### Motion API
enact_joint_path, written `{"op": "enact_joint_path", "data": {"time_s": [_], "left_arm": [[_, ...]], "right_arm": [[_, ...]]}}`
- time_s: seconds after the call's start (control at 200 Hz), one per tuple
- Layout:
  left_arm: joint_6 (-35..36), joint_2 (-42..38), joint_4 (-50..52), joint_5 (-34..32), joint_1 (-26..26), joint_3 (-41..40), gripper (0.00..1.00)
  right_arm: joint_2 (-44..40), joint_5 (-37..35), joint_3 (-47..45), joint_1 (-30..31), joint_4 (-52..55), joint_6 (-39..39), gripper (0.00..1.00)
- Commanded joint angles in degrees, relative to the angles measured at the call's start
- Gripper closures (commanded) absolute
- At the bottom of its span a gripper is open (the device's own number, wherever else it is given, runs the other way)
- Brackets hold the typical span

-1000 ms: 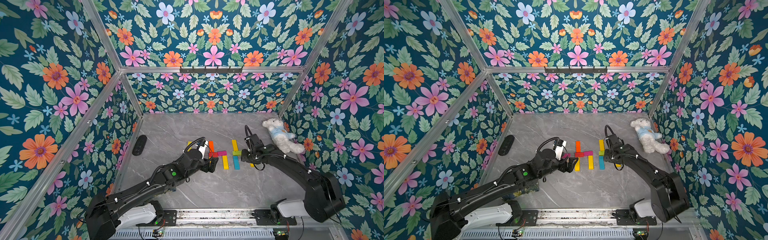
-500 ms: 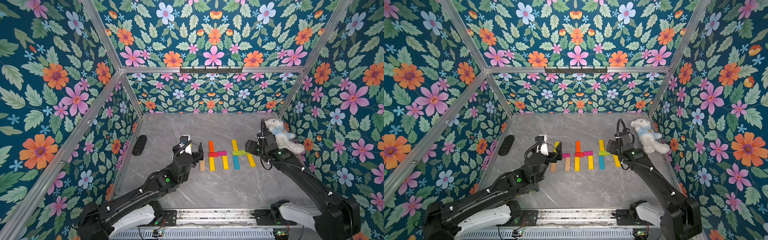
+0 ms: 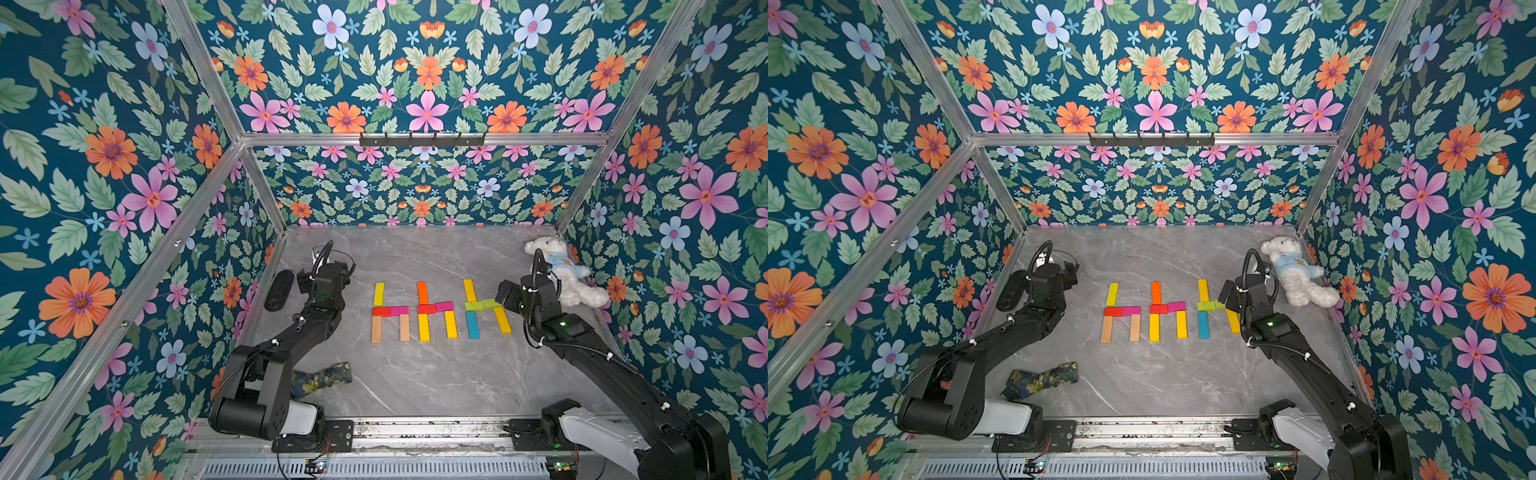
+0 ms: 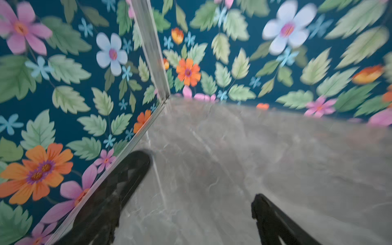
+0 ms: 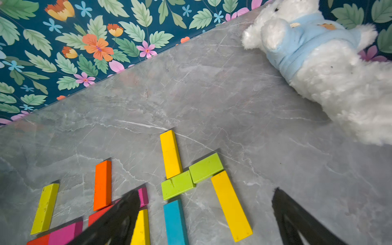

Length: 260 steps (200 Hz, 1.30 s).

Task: Assemble the letter h with building blocks
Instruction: Reset both arms

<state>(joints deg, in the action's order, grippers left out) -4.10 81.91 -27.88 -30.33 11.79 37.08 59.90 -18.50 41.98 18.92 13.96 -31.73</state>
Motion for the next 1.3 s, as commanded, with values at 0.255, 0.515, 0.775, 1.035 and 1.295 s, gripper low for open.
{"op": "enact_joint_path", "data": {"time_s": [0.255, 0.515, 0.775, 1.035, 1.295], "left_arm": [[4.92, 8.27, -31.8, 7.87, -4.71, -14.99, 0.01], [1.72, 9.3, -45.75, 17.07, -9.59, -22.74, 0.0], [1.81, 9.7, -42.67, 16.61, -9.53, -21.24, 0.0], [1.9, 9.76, -43.31, 16.47, -9.56, -21.43, 0.0], [1.9, 9.76, -43.29, 16.52, -9.59, -21.4, 0.0]], "right_arm": [[-3.49, -6.25, -3.59, -4.99, -4.17, 4.87, 0.01], [-6.54, -12.32, -14.46, -11.17, -20.02, 16.3, 0.01], [1.69, -2.89, -21.95, -18.15, -43.31, 23.27, 0.01], [14.14, 3.58, -23.87, -18.17, -57.88, 25.63, 0.01], [22.02, 7.38, -24.14, -18.38, -64.78, 26.75, 0.01]]}}
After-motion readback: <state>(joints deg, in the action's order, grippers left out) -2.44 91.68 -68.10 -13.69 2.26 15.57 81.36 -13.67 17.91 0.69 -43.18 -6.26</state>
